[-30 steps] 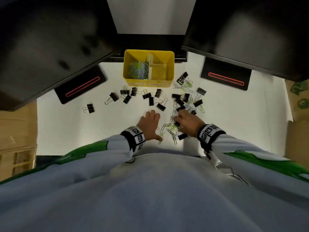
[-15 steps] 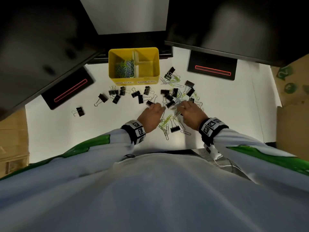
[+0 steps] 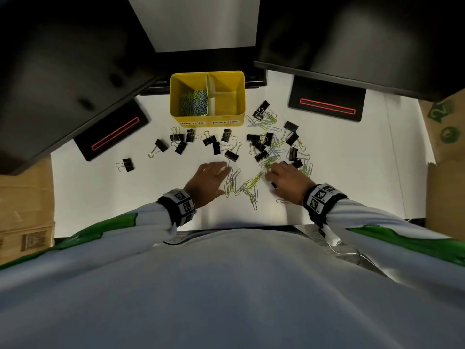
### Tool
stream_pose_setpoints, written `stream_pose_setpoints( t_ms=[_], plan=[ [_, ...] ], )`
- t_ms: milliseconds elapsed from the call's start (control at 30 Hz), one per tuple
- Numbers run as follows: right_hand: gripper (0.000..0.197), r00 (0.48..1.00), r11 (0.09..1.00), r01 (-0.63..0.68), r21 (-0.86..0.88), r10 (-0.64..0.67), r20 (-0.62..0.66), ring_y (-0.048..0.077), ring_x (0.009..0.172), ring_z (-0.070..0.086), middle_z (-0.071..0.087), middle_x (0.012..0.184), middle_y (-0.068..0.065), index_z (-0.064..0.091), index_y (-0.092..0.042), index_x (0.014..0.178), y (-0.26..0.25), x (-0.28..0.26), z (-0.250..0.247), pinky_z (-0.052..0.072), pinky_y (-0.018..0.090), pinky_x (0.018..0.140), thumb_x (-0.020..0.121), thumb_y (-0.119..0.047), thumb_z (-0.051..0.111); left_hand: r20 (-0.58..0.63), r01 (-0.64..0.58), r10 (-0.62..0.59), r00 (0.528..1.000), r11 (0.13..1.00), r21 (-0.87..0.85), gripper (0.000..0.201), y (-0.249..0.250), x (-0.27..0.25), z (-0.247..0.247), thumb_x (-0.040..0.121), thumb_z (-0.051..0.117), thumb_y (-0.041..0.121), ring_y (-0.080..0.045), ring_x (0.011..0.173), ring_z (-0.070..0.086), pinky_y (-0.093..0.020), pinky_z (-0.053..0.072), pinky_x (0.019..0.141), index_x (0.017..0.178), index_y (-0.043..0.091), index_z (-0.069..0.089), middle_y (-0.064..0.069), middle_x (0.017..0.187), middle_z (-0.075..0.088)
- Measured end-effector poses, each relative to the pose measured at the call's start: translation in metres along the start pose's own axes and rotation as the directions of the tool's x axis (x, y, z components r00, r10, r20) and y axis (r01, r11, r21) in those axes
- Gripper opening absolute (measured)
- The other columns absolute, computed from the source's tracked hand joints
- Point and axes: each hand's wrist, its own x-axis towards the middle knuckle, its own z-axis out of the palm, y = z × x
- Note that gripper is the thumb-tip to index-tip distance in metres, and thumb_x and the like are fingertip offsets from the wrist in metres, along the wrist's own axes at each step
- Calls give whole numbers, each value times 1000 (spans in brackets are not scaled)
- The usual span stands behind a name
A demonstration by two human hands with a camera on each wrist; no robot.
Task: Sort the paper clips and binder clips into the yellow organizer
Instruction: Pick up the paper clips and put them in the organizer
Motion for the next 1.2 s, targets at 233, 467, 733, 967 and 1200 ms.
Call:
stream_pose_setpoints(
  t_ms=[233, 467, 733, 967, 1200],
  plan=[
    [95, 996, 998, -60, 35, 57, 70, 31, 119, 42, 41, 133, 13, 35, -9, 138, -42, 33, 3, 36, 42, 101, 71, -69, 64, 93, 256, -246, 965, 959, -123, 85, 23, 15, -9, 70, 78, 47, -29, 114, 44, -42, 45, 91, 133, 6, 39, -13, 129, 41],
    [64, 994, 999, 20, -35, -16, 112, 34, 118, 47, 44, 136, 19, 38, 0, 137, -50, 51, 5, 44, 43, 96, 85, -24, 67, 75, 187, -173, 982, 943, -276, 48, 31, 29, -4, 79, 75, 16, -27, 112, 48, -42, 49, 75, 120, 8, 52, -10, 122, 47],
    [34, 993, 998, 50, 22, -52, 107, 35, 110, 54, 50, 125, 18, 44, -3, 130, -45, 55, -2, 52, 44, 83, 96, -8, 42, 98, 195, -179, 979, 963, -185, 16, 28, 29, -1, 90, 54, 9, -27, 105, 52, -40, 49, 68, 106, 10, 58, -10, 111, 50],
    [11, 999, 968, -18, 249, 7, 43, 24, 81, 52, 56, 95, 8, 56, -6, 93, -31, 62, -35, 37, 30, 68, 94, -14, 49, 94, 254, -236, 967, 908, -332, 13, 2, 19, -3, 89, 51, 6, -31, 95, 57, -44, 50, 77, 96, 4, 62, -14, 101, 56],
    [6, 956, 805, 13, 593, 164, -244, 14, 78, 59, 63, 87, 0, 62, -12, 92, -52, 121, -113, 48, 21, 66, 91, -17, 60, -173, 227, -474, 864, 672, -705, 4, -32, -12, -57, 88, 60, 9, -19, 77, 60, -32, 48, 74, 84, 7, 62, -2, 83, 64]
  ],
)
